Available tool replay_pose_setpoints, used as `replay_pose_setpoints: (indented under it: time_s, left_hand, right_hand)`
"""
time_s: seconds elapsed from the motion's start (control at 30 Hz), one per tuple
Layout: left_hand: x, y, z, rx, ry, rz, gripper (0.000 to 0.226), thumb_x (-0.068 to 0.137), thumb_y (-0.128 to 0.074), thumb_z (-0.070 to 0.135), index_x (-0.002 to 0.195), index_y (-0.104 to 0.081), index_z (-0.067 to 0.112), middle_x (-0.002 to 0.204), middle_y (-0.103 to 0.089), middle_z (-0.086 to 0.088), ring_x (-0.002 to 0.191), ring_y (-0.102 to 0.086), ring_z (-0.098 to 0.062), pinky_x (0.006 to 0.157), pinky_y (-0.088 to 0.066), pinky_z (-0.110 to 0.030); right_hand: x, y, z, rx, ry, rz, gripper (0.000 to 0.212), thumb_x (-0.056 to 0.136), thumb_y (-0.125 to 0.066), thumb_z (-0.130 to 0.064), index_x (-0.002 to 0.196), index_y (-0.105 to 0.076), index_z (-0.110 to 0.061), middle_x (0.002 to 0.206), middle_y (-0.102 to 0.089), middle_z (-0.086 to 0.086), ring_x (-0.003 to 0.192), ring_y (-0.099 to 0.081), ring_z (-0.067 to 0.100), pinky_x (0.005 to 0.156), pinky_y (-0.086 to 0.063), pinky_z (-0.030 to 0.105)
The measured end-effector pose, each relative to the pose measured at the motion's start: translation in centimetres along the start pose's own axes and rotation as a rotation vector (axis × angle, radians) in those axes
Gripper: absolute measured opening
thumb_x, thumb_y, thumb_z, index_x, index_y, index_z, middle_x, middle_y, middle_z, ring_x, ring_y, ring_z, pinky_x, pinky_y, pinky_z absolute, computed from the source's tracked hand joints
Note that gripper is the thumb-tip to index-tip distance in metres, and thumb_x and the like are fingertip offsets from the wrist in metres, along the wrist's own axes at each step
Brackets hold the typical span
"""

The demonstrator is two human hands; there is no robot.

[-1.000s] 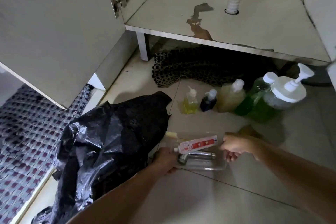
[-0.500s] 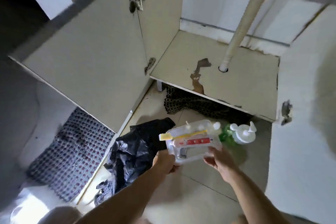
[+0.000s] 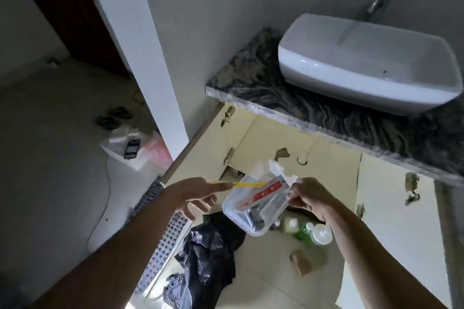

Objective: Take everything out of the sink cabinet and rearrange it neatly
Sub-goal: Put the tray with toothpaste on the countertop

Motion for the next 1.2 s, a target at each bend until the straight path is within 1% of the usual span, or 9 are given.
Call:
replay_pose_setpoints:
  time_s: [0.17,0.3,0.37,0.47,0.57,0.7,0.9,1.0,1.2]
  left_hand:
    - [-5.5,7.4,4.3,0.515,-0.166,0.117,0.058,0.073,-0.061,0.068,0.074,-0.070,0.011,0.066,-0.070,0.004,0.062,-0.065,-0.013,0.066,-0.054,-0.025]
    - [-6.7,13.6,8.1,0.495,-0.619,0.639,0.039,0.082,-0.066,0.049,0.109,-0.066,0.021,0.105,-0.067,0.002,0.101,-0.063,-0.018,0.086,-0.045,-0.027]
    - [-5.4,14.7,9.1,0.499,-0.478,0.440,0.051,0.088,-0.058,0.051,0.130,-0.055,0.022,0.126,-0.058,-0.001,0.114,-0.057,-0.022,0.094,-0.045,-0.034]
    - [-3.6,13.9,9.5,0.289,-0.171,0.011,0.054,0.089,-0.055,0.052,0.131,-0.053,0.018,0.114,-0.058,-0.005,0.099,-0.062,-0.031,0.088,-0.052,-0.053]
    - [-2.4,14.3,10.1,0.177,-0.120,-0.122,0.047,0.095,-0.049,0.045,0.127,-0.053,0.011,0.104,-0.062,-0.010,0.081,-0.066,-0.029,0.069,-0.058,-0.041]
    - [-0.3,15.3,12.2,0.036,-0.150,-0.016,0.029,0.095,-0.055,0.021,0.117,-0.060,0.003,0.101,-0.066,-0.018,0.068,-0.069,-0.027,0.053,-0.058,-0.032]
    - [3.8,16.5,16.0,-0.275,-0.215,0.083,0.007,0.090,-0.057,0.003,0.093,-0.063,0.005,0.096,-0.061,-0.018,0.079,-0.065,-0.032,0.071,-0.058,-0.042]
    - [6.3,17.3,18.6,-0.277,-0.211,0.109,0.010,0.091,-0.057,0.005,0.099,-0.061,0.006,0.100,-0.063,-0.016,0.096,-0.064,-0.032,0.085,-0.056,-0.045]
    - [11.1,20.2,21.7,-0.361,-0.134,0.196,0.028,0.084,-0.067,0.007,0.109,-0.060,-0.003,0.115,-0.060,-0.026,0.100,-0.064,-0.041,0.087,-0.055,-0.049]
  right_hand:
    - [0.5,-2.0,-5.7,0.118,0.040,0.024,0.014,0.088,-0.046,0.007,0.091,-0.060,0.005,0.076,-0.066,0.017,0.054,-0.062,0.014,0.043,-0.051,0.018]
    - [1.0,-4.2,-9.2,0.222,0.046,-0.015,0.012,0.086,-0.051,0.010,0.087,-0.062,0.006,0.057,-0.069,0.011,0.039,-0.058,0.007,0.039,-0.049,0.015]
    - [1.3,-5.3,-10.7,0.292,0.038,-0.030,0.011,0.088,-0.052,0.008,0.087,-0.063,0.009,0.060,-0.070,0.016,0.035,-0.056,0.007,0.037,-0.048,0.015]
    - [2.0,-6.0,-12.8,0.288,0.025,-0.040,0.007,0.087,-0.057,0.004,0.084,-0.063,0.006,0.080,-0.070,0.026,0.035,-0.054,0.008,0.038,-0.048,0.015]
    - [3.0,-5.6,-14.6,0.253,0.016,-0.038,0.006,0.085,-0.058,0.003,0.088,-0.063,0.006,0.090,-0.067,0.030,0.038,-0.053,0.010,0.039,-0.047,0.015]
    - [5.0,-5.2,-17.2,0.254,0.040,0.000,0.007,0.085,-0.056,0.001,0.083,-0.063,0.002,0.088,-0.067,0.029,0.038,-0.052,0.009,0.040,-0.047,0.015]
    - [10.1,-5.4,-21.2,0.065,0.157,0.082,0.030,0.091,-0.061,-0.028,0.107,-0.060,-0.002,0.077,-0.064,0.010,0.060,-0.061,0.014,0.059,-0.055,0.024]
    - [12.9,-5.9,-22.5,-0.123,0.207,0.064,0.025,0.095,-0.053,-0.023,0.105,-0.059,-0.001,0.069,-0.062,0.006,0.055,-0.059,0.012,0.047,-0.046,0.016]
    - [18.4,-7.0,-24.8,-0.153,0.196,-0.010,0.005,0.093,-0.051,-0.016,0.092,-0.054,-0.013,0.071,-0.056,0.002,0.061,-0.052,0.011,0.060,-0.045,0.021]
Point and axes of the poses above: each hand's wrist, its own x-axis towards the middle knuckle, its own y-axis out of the back of the hand, z = x × y, the point moved 2 cm from there along x, towards the middle knuckle
